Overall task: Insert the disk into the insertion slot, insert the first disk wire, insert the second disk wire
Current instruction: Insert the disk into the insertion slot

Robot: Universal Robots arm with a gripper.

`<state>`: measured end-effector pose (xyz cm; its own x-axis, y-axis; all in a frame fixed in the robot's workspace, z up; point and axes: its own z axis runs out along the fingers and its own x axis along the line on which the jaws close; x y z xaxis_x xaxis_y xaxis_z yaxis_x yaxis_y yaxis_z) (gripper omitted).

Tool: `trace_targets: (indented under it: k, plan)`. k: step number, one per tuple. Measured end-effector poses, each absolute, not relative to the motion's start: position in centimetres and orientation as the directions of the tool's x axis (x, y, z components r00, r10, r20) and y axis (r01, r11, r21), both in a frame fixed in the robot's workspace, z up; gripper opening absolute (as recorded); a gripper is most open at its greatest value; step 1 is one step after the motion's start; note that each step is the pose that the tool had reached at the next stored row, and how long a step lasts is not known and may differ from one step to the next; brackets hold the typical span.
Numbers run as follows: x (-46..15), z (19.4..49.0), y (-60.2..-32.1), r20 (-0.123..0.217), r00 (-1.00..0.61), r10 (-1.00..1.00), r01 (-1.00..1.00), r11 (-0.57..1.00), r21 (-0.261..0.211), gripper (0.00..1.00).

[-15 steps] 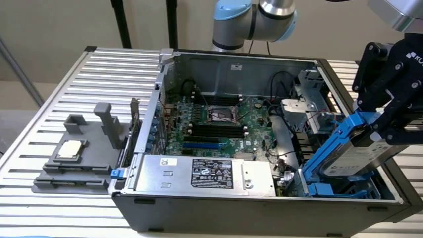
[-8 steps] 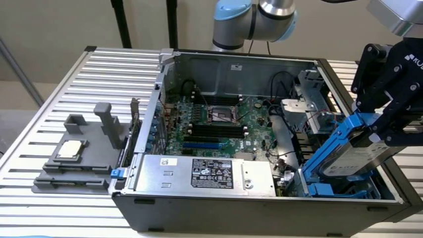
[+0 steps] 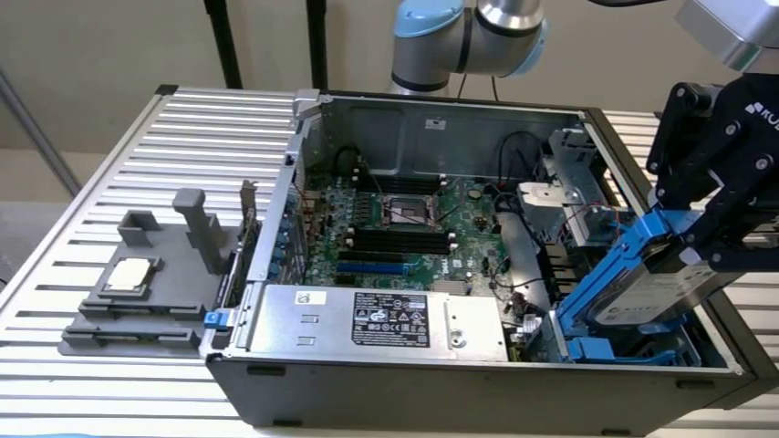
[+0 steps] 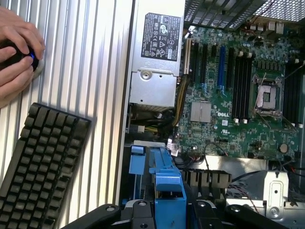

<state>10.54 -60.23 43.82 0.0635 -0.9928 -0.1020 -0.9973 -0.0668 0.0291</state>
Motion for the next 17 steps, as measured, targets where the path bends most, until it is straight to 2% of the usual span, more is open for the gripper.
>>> trace_targets:
  k: [17]
  plan:
    - [10.54,43.59,-60.37,-0.102,0.063,-0.993,-0.997,-0.066,0.029,0.33]
